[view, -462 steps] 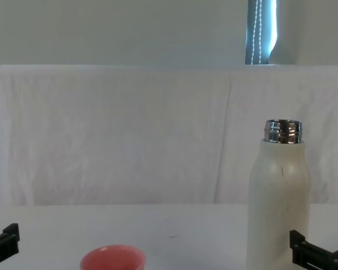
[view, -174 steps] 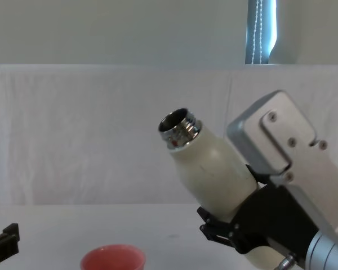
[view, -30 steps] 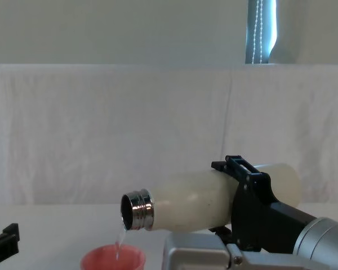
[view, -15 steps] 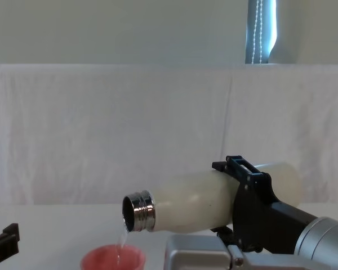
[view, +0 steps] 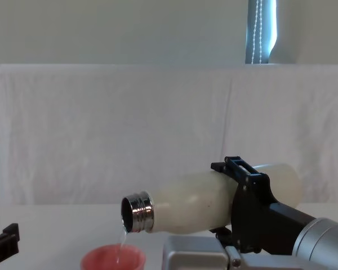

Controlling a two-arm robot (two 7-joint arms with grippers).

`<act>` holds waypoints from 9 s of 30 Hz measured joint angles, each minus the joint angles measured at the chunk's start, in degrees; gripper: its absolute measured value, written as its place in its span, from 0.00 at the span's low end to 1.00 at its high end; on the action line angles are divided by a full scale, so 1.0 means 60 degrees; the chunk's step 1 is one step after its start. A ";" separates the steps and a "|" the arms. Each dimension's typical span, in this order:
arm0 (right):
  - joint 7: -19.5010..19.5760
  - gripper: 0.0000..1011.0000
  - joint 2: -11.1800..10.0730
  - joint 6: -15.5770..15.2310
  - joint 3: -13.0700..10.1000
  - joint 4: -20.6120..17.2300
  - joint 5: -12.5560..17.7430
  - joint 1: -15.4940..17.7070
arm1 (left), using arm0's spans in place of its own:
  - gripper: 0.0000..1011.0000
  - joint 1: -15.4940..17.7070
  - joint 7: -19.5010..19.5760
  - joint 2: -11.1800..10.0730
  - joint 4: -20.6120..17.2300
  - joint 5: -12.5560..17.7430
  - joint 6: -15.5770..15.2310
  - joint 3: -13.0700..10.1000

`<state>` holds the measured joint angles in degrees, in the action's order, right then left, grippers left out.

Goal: Grasp the thermos with one hand and pour water into the cup lid.

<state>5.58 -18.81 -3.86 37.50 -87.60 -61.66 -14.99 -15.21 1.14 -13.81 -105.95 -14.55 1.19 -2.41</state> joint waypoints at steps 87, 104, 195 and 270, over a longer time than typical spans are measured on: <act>-0.2516 0.96 0.1603 0.1002 -0.3292 -0.1664 0.7908 0.2140 | 0.99 0.0000 0.0000 0.0000 0.0000 0.0001 0.0000 0.0000; -0.3192 0.96 0.1949 0.0398 -0.3825 -0.1596 1.0532 0.2214 | 0.99 0.0000 0.0000 0.0000 0.0000 0.0001 -0.0001 0.0000; -0.2791 0.96 0.2534 0.1064 -0.3491 0.1034 1.2030 0.0863 | 0.99 0.0000 0.0000 0.0000 0.0000 0.0001 0.0000 -0.0001; -0.2827 0.99 0.2053 0.0935 -0.3535 -0.0611 1.2073 0.2128 | 0.99 0.0000 0.0000 0.0000 0.0000 0.0000 0.0000 -0.0001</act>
<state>-11.38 -6.49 1.75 16.28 -91.26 10.78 -2.22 -15.21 1.14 -13.80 -105.95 -14.55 1.19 -2.42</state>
